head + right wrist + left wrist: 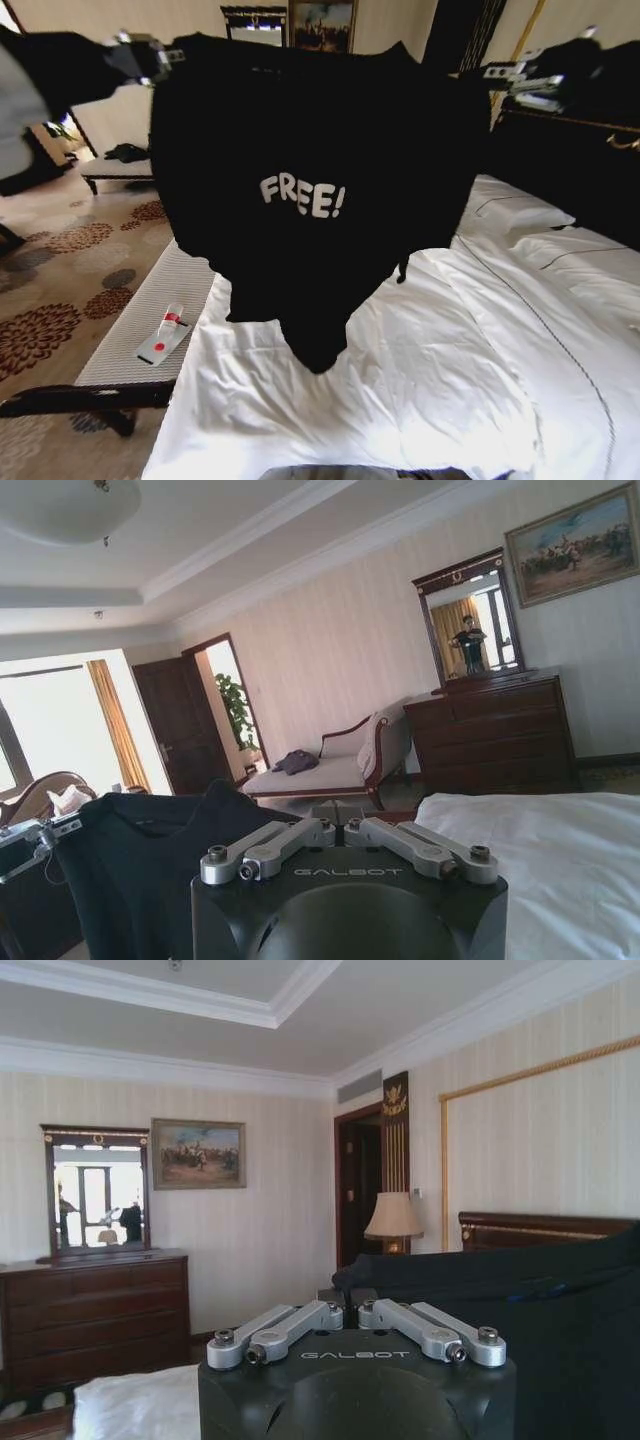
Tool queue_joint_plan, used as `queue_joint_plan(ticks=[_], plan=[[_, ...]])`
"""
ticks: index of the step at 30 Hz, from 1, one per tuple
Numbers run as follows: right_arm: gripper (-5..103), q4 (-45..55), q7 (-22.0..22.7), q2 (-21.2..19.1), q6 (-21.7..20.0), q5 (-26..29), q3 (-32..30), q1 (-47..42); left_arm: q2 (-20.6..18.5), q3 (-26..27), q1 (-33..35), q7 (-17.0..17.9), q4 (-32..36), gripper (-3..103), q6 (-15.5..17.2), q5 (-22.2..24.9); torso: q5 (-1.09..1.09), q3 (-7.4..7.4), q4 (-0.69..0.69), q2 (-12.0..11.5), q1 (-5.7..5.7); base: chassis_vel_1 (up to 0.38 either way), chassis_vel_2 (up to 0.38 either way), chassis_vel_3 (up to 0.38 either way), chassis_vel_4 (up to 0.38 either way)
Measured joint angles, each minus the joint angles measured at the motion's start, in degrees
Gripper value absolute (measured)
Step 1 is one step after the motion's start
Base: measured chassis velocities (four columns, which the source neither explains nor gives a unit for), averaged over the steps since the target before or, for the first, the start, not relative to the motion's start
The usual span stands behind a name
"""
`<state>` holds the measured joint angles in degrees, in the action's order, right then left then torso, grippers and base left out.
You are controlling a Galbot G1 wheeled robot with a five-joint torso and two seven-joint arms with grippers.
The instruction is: Fold the clothes on the bed.
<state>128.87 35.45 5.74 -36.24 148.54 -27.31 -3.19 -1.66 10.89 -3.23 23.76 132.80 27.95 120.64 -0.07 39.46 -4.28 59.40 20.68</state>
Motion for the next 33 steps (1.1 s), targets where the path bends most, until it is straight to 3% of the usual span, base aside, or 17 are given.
queue_joint_plan(ticks=[5,8,11,12,15,16,20,21,25,26,28,29,30,33], plan=[[0,2.2,1.4,0.2,-0.2,0.1,-1.5,-3.3,-1.9,4.0,6.5,1.6,2.4,2,0.6,1.0,0.01,0.02,-0.06,0.0,0.01,0.0,0.0,0.0,0.0],[0,2.7,4.3,3.6,-0.2,-3.3,-1.9,-8.2,0.5,2.0,9.2,4.0,3.1,2,1.2,-0.5,0.09,0.04,-0.05,0.0,0.03,0.0,0.0,0.0,0.0],[0,0.4,5.8,9.8,-0.1,-10.8,0.8,-12.8,7.8,-3.2,11.2,7.2,2.3,2,2.6,-6.3,0.03,0.05,-0.06,0.0,0.05,0.0,0.0,0.0,0.0],[0,0.4,5.8,9.8,-0.1,-10.8,0.8,-12.8,7.8,-3.2,11.2,7.2,2.3,2,2.6,-6.3,0.03,0.05,-0.06,0.0,0.05,0.0,0.0,0.0,0.0],[0,-5.1,4.5,16.3,-0.6,-19.3,3.1,-19.6,15.9,-12.7,10.0,10.0,-0.7,2,2.6,-15.2,0.05,0.06,0.0,0.0,0.06,0.0,0.0,0.0,0.0],[0,-5.1,4.5,16.3,-0.6,-19.3,3.1,-19.6,15.9,-12.7,10.0,10.0,-0.7,2,2.6,-15.2,0.05,0.06,0.0,0.0,0.06,0.0,0.0,0.0,0.0],[0,-12.7,0.1,23.3,-1.3,-30.8,3.8,-27.8,28.9,-25.7,8.4,13.7,-9.0,2,2.3,-24.6,0.07,0.06,-0.08,0.0,0.05,0.0,0.0,0.0,0.0],[0,-12.7,0.1,23.3,-1.3,-30.8,3.8,-27.8,28.9,-25.7,8.4,13.7,-9.0,2,2.3,-24.6,0.07,0.06,-0.08,0.0,0.05,0.0,0.0,0.0,0.0],[0,-21.4,-5.1,30.1,-1.2,-41.5,6.4,-30.7,39.8,-35.0,7.8,13.7,-20.9,2,1.5,-32.6,0.08,0.06,-0.08,0.0,0.06,0.0,0.0,0.0,0.0],[0,-21.4,-5.1,30.1,-1.2,-41.5,6.4,-30.7,39.8,-35.0,7.8,13.7,-20.9,2,1.5,-32.6,0.08,0.06,-0.08,0.0,0.06,0.0,0.0,0.0,0.0],[0,-28.0,-8.1,34.1,-0.5,-47.3,9.3,-29.9,45.8,-38.1,7.7,12.4,-29.5,2,0.7,-37.5,0.07,0.06,-0.02,0.0,0.06,0.0,0.0,0.0,0.0],[0,-31.2,-9.3,35.8,0.0,-49.4,10.6,-29.1,48.2,-38.8,7.7,11.5,-32.7,2,0.6,-38.8,0.05,0.06,-0.02,0.0,0.06,0.0,0.0,0.0,0.0],[0,-31.2,-9.3,35.8,0.0,-49.4,10.6,-29.1,48.2,-38.8,7.7,11.5,-32.7,2,0.6,-38.8,0.05,0.06,-0.02,0.0,0.06,0.0,0.0,0.0,0.0],[0,-39.9,-12.4,40.3,1.2,-55.2,13.8,-26.4,56.6,-40.3,7.7,8.7,-42.4,2,-0.2,-42.6,0.04,0.06,0.0,-0.1,0.06,0.0,0.0,0.0,0.0]])
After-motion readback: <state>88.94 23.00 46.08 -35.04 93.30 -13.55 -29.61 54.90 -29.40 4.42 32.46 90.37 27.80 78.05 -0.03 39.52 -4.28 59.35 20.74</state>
